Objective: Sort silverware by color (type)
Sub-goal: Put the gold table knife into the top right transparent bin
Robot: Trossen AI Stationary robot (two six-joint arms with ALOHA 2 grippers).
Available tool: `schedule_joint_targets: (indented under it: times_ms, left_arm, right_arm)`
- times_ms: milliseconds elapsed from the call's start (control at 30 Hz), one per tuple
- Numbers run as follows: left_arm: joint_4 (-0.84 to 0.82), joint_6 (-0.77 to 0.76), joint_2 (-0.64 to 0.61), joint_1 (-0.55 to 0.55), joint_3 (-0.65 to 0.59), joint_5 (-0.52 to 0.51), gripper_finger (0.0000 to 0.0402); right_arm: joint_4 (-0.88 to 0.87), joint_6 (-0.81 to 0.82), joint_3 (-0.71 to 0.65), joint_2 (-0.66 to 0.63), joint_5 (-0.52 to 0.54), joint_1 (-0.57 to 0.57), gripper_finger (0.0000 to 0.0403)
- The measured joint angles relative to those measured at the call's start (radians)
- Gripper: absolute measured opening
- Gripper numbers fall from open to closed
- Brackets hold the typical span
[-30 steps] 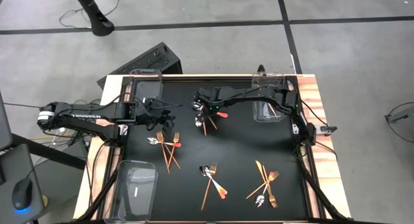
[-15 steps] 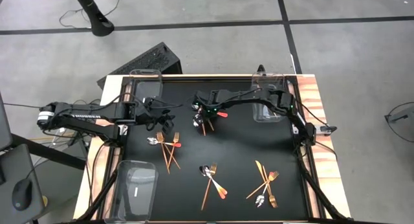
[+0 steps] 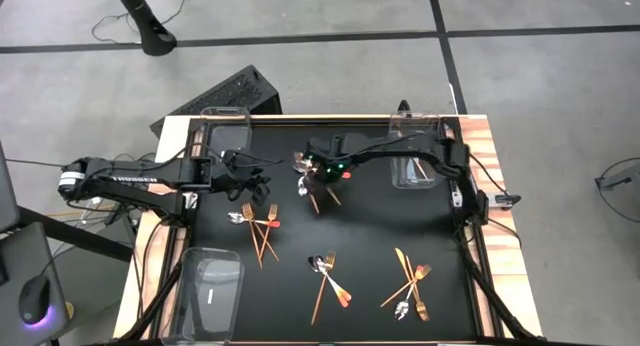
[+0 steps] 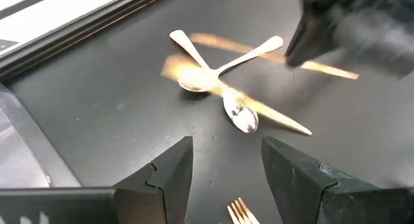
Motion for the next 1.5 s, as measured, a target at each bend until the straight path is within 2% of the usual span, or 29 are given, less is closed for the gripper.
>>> schedule_joint_targets:
  times_ms: [300, 500, 767, 967, 1233, 1500]
  left_arm:
    - [0.000, -0.086, 0.002, 0.001, 0.000, -0.045, 0.0171]
    - [0.007, -0.130, 0.008, 0.001, 0.000, -0.051, 0.0171]
    - [0.046, -0.207, 0.073, 0.002, 0.000, -0.077, 0.0171]
    - [0.161, -0.220, 0.158, 0.002, 0.000, -0.053, 0.0171]
    - [0.318, -0.265, 0.236, 0.002, 0.000, 0.083, 0.0171]
    - [0.302, -0.311, 0.260, -0.003, 0.000, 0.095, 0.0171]
  right_arm:
    - [-0.297, -0.014, -0.010, -0.178, 0.246, -0.039, 0.0036]
    - [-0.413, -0.036, -0.137, -0.321, 0.342, -0.112, 0.0037]
    - [-0.283, -0.038, -0.468, -0.570, 0.340, -0.235, 0.0036]
    - [-0.140, -0.106, -0.637, -0.620, 0.346, -0.340, 0.0036]
    - [-0.135, -0.119, -0.711, -0.602, 0.363, -0.409, 0.0068]
    - [-0.116, -0.143, -0.710, -0.604, 0.369, -0.410, 0.0146]
